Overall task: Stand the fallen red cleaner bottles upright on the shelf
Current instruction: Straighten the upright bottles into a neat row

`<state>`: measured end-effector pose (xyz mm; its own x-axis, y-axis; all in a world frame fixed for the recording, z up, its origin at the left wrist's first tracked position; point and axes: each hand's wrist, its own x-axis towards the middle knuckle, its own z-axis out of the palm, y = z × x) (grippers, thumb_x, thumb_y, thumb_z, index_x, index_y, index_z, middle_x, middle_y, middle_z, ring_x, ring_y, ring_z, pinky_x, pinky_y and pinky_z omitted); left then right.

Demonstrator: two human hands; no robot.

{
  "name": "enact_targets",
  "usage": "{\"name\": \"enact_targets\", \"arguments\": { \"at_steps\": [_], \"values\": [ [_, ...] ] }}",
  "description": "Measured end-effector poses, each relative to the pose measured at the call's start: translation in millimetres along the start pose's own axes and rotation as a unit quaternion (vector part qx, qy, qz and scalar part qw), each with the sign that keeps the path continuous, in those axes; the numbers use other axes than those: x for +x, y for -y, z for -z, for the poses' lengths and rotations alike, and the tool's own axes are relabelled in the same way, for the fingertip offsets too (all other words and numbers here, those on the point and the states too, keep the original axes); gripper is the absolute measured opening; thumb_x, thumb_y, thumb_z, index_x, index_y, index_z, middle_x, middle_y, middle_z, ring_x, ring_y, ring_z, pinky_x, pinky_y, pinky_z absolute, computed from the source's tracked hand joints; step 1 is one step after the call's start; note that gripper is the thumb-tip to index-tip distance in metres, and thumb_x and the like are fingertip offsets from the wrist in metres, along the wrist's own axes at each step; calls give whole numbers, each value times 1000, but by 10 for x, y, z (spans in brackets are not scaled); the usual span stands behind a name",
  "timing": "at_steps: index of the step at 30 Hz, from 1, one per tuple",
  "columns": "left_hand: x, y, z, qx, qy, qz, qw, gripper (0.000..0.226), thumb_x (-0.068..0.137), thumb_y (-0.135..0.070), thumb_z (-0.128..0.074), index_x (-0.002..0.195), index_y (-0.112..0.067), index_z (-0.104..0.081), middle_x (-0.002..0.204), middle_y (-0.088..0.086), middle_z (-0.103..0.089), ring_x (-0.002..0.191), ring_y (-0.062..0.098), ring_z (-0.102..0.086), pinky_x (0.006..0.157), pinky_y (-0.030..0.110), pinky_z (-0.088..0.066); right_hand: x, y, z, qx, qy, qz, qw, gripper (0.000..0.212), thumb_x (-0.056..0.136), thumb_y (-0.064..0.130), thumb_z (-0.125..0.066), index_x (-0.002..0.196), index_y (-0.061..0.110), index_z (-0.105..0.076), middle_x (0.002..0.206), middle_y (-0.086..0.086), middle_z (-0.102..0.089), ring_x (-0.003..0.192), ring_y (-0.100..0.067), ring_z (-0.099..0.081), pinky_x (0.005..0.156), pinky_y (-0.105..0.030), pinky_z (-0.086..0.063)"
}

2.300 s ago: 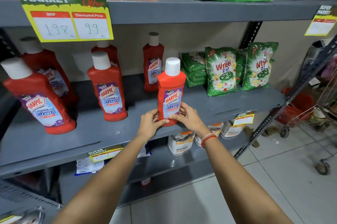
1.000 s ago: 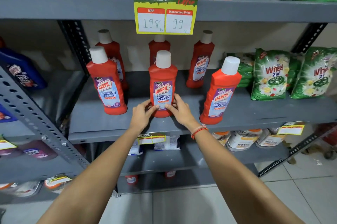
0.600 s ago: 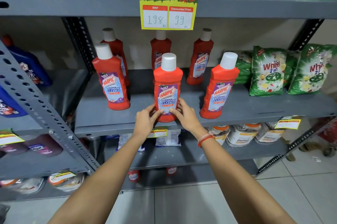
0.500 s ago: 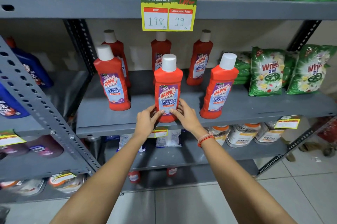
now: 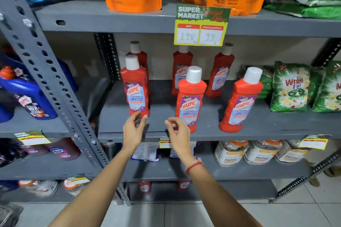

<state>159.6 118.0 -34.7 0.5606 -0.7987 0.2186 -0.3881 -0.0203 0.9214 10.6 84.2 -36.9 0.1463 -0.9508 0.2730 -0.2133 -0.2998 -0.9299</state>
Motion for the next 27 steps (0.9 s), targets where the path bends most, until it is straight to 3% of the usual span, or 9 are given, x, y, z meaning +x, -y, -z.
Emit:
{"name": "enact_targets", "arguments": {
  "at_steps": [2,6,9,12,14,17,22,27],
  "values": [
    [191,50,143,6,-28,6,1000,44,89,-30,-56,126,-6,-51,126,12,-57,106,15,-55,89,26,-40,181,114,-183,-28,33,16,999,22,88,21,-61,103,5,-62,98,-11,-60,83,-19,-59,70,-8,-45],
    [542,163,338,43,0,27,999,61,89,-33,-55,139,-5,-34,145,17,-39,126,22,-44,106,37,-36,585,211,-537,-81,102,6,991,46,88,25,-61,126,4,-47,123,-21,-53,111,-31,-54,98,-39,-44],
    [697,238,385,70,53,51,995,67,90,-38,-51,144,-8,-24,150,14,-32,137,28,-34,113,42,-29,781,217,-725,-101,168,-39,980,61,89,25,-59,139,5,-30,140,-21,-39,130,-33,-40,109,-42,-33],
    [805,317,380,53,96,59,992,69,87,-48,-52,142,-13,-29,142,9,-46,130,25,-44,108,41,-36,909,223,-844,-108,210,-25,971,54,91,21,-57,137,6,-33,137,-20,-45,129,-31,-41,107,-37,-32],
    [814,262,355,10,115,54,992,55,89,-36,-55,136,-13,-37,129,5,-56,116,20,-54,99,34,-43,972,245,-865,-95,221,-22,970,47,91,20,-57,131,6,-39,133,-19,-51,124,-31,-47,104,-36,-36],
    [830,210,324,-32,119,67,990,48,89,-27,-57,131,-11,-42,124,10,-61,101,16,-58,94,40,-49,990,263,-841,-65,242,-50,967,46,91,26,-56,129,6,-39,132,-17,-54,119,-30,-54,99,-36,-43],
    [761,261,351,-31,115,53,991,45,89,-26,-57,129,-11,-43,118,7,-61,102,12,-59,81,16,-46,895,247,-787,-67,252,-36,965,47,92,28,-54,131,7,-36,132,-16,-54,117,-28,-54,99,-36,-45],
    [548,205,389,-18,102,34,994,41,89,-28,-56,127,-15,-47,112,0,-63,96,7,-60,85,21,-50,729,243,-716,-85,246,-11,966,48,92,31,-54,131,10,-37,131,-14,-56,116,-27,-55,101,-39,-45]
  ]
}}
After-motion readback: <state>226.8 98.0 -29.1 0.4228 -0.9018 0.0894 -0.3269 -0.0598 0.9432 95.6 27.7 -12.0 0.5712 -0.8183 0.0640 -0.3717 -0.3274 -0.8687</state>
